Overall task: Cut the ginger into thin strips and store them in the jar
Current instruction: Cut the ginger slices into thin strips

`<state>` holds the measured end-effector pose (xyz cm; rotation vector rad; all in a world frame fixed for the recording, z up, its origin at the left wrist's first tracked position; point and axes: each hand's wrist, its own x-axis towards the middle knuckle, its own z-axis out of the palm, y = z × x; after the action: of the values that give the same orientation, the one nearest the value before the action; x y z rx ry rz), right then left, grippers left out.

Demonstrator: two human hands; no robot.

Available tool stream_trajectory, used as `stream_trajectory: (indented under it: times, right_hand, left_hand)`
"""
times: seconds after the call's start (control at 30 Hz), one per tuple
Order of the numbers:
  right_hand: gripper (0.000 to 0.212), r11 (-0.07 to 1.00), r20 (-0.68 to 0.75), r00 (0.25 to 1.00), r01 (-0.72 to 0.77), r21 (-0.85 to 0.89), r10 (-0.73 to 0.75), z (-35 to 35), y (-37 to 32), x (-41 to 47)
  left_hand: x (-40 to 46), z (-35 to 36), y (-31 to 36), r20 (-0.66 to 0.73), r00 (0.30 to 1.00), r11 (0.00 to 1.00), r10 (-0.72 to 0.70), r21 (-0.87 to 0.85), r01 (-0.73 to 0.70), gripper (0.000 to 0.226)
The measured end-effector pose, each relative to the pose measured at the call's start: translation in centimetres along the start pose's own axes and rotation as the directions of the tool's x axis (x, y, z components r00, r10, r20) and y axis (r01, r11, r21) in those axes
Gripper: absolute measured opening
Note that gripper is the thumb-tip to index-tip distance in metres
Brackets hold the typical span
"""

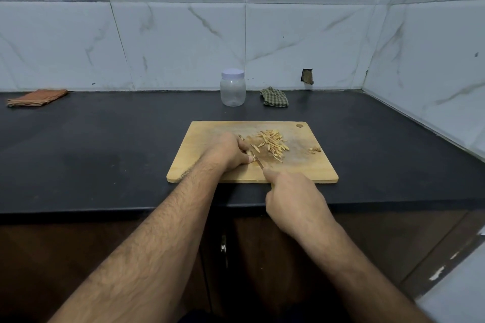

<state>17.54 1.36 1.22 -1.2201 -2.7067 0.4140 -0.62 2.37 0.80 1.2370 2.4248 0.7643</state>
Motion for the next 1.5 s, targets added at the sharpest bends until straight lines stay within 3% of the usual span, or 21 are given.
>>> stream_trajectory:
  times: [0.27, 0.4, 0.5, 0.97, 1.23, 1.5]
  right_hand:
    - [0.052, 0.998, -0.065, 0.997, -0.036, 0.055, 0.039, -0.6, -0.3, 1.7]
    - [0.06, 0.994, -0.079, 0.997, 0.006, 0.106, 0.002, -0.4, -0.7, 2.3]
    - [0.064, 0.996, -0.059, 0.998, 0.031, 0.085, -0.026, -0.3, -1.2, 2.9]
    - [0.046, 0.999, -0.004, 1.0, 0.027, 0.02, -0.027, -0.9, -2.1, 4.5]
    - [0.063, 0.999, 0.039, 0.999, 0.004, 0.048, -0.006, -1.0, -1.3, 2.4]
    - [0.054, 1.0, -0.01, 1.0, -0.014, 0.009, 0.014, 0.0, -0.2, -0.1]
  left_hand:
    - [0.0, 0.5, -0.3, -0.069, 0.997, 1.0, -0.014, 0.001, 0.014, 0.041]
    - [0.0, 0.7, -0.6, -0.11, 0.994, 1.0, -0.015, -0.018, 0.013, 0.037]
    - [-0.2, 0.6, -0.6, -0.102, 0.995, 1.0, -0.007, -0.014, 0.006, 0.035]
    - [-0.5, 0.1, -0.4, -0.076, 0.997, 1.0, 0.0, -0.01, -0.001, 0.03]
    - [-0.5, 0.0, 0.0, -0.05, 0.999, 1.0, 0.012, -0.002, -0.012, 0.031]
    - [-0.4, -0.5, 0.3, -0.013, 0.999, 0.999, 0.037, 0.04, -0.037, 0.026]
